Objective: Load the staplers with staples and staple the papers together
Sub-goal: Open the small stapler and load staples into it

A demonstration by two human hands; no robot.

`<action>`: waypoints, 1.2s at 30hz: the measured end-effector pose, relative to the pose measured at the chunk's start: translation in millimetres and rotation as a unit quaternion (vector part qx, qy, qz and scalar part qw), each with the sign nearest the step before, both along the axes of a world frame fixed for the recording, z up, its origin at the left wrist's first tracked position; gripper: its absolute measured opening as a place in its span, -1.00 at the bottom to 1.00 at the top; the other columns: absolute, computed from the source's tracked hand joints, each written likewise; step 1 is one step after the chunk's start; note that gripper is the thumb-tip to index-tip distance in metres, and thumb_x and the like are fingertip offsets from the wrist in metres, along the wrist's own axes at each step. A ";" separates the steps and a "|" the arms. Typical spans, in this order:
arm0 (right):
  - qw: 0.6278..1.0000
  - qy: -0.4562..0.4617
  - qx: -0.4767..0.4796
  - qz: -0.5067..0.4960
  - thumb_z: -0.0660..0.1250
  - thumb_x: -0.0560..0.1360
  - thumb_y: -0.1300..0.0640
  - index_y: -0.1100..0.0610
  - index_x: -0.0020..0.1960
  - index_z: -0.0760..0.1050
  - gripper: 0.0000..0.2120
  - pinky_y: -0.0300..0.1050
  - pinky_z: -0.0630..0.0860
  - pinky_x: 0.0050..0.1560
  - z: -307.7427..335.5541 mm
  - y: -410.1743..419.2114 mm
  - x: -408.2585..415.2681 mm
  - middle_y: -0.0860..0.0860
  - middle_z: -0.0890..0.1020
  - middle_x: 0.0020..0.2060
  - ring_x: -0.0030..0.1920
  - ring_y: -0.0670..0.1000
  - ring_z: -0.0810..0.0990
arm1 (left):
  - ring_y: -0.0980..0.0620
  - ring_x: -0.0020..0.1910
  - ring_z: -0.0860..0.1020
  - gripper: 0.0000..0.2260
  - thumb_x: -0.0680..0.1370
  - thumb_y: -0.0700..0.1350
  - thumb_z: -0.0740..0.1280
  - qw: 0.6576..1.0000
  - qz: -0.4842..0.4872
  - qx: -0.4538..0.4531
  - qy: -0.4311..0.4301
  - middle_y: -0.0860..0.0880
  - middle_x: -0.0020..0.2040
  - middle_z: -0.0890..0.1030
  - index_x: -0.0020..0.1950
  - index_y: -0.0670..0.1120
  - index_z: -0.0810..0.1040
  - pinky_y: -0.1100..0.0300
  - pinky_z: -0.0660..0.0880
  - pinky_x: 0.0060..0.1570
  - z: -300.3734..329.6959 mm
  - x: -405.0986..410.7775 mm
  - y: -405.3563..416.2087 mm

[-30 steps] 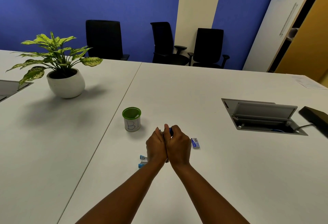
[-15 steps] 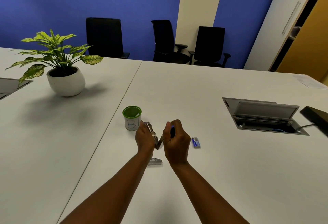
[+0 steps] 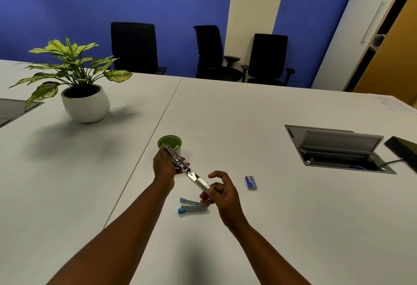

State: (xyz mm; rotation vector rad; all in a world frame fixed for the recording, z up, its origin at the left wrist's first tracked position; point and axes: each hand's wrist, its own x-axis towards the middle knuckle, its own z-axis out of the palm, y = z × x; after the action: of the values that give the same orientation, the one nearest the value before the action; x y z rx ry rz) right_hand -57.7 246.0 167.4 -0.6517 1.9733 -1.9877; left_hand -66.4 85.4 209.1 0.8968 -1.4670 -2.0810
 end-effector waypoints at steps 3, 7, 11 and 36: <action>0.997 -0.014 0.068 0.045 0.20 0.37 0.10 -0.01 0.04 0.37 -0.75 -0.31 0.50 -0.22 -2.9 3.6 -4.4 0.11 0.62 -0.33 -0.27 -0.10 0.65 | 0.03 -0.56 0.57 -0.72 0.65 -0.05 0.01 1.000 -0.012 -0.019 0.004 -0.15 -0.31 0.50 0.01 -0.16 0.44 0.34 0.44 -0.63 -1.1 -0.3 0.2; 0.982 0.088 0.163 -0.044 0.24 0.45 -0.03 -0.07 0.08 0.44 -0.79 -0.17 0.53 -0.09 10.2 -1.4 -16.1 -0.06 0.66 -0.17 -0.12 -0.08 0.63 | 0.05 -0.60 0.55 -0.68 0.64 0.01 0.04 0.999 -0.030 -0.026 -0.003 -0.12 -0.41 0.53 -0.18 -0.11 0.42 0.30 0.47 -0.61 -6.4 -0.4 9.3; 0.925 0.288 0.241 -0.050 0.14 0.53 0.05 -0.07 0.31 0.39 -0.64 -0.15 0.50 0.01 34.1 -14.3 -24.4 -0.11 0.59 0.03 0.02 -0.10 0.55 | 0.01 -0.37 0.52 -0.68 0.64 0.01 0.04 0.995 -0.057 -0.078 -0.017 -0.09 -0.32 0.53 -0.19 -0.08 0.45 0.31 0.43 -0.56 -13.0 -0.4 21.9; 0.915 0.320 0.246 -0.017 0.25 0.45 0.12 0.18 -0.14 0.47 -0.87 -0.14 0.47 -0.22 30.3 -27.1 -23.1 0.05 0.56 -0.23 -0.23 -0.03 0.48 | -0.12 -0.05 0.54 -0.68 0.64 -0.02 0.02 0.993 -0.050 -0.091 -0.061 -0.22 -0.01 0.54 0.10 -0.19 0.47 0.13 0.49 -0.29 -30.8 -0.3 29.2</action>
State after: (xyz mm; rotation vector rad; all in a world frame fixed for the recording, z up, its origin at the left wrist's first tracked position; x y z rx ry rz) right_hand -80.8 218.9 197.7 -1.2364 2.7210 -1.2676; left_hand -66.7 114.6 178.3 0.9078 -1.7673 -1.9508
